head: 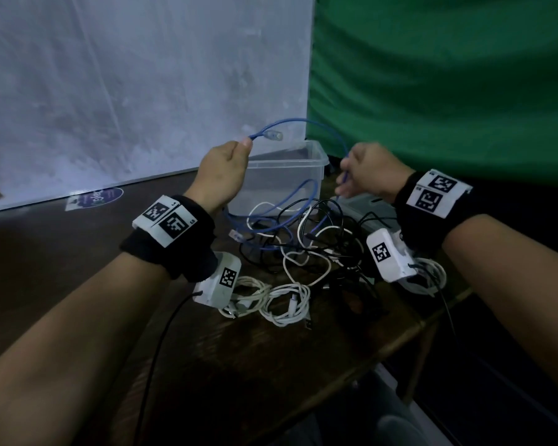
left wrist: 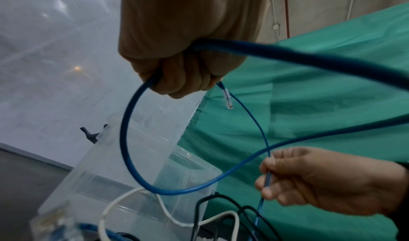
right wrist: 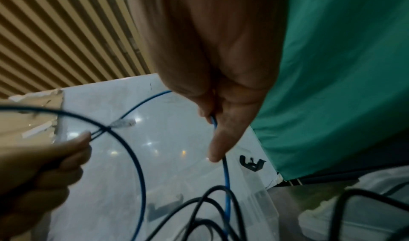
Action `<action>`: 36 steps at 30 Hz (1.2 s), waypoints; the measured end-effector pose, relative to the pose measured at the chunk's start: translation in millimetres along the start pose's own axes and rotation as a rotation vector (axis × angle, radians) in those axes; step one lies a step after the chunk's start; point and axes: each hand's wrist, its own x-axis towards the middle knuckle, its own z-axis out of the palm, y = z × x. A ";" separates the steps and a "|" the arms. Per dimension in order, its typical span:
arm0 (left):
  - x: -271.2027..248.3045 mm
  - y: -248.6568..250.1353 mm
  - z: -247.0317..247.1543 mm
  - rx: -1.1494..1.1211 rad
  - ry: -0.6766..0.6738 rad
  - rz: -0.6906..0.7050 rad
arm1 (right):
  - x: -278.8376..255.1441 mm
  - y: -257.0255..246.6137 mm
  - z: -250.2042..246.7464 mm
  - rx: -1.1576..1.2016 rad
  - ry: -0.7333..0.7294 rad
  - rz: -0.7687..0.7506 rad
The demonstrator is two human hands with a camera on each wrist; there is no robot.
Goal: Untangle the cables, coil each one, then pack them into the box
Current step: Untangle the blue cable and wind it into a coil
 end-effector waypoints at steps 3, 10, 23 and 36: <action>0.2 -4.1 -0.8 0.065 -0.016 0.013 | 5.7 -10.3 -3.8 0.103 0.101 -0.118; 1.0 -10.7 -3.6 0.104 -0.020 -0.053 | 15.2 -28.2 -17.6 0.079 0.254 -0.431; 16.2 -19.7 -15.0 -0.188 0.299 -0.174 | 13.5 -14.0 -12.4 -0.352 0.084 -0.318; 11.3 -28.7 -4.6 -0.218 0.248 -0.188 | 21.2 13.9 11.0 -0.003 -0.071 -0.075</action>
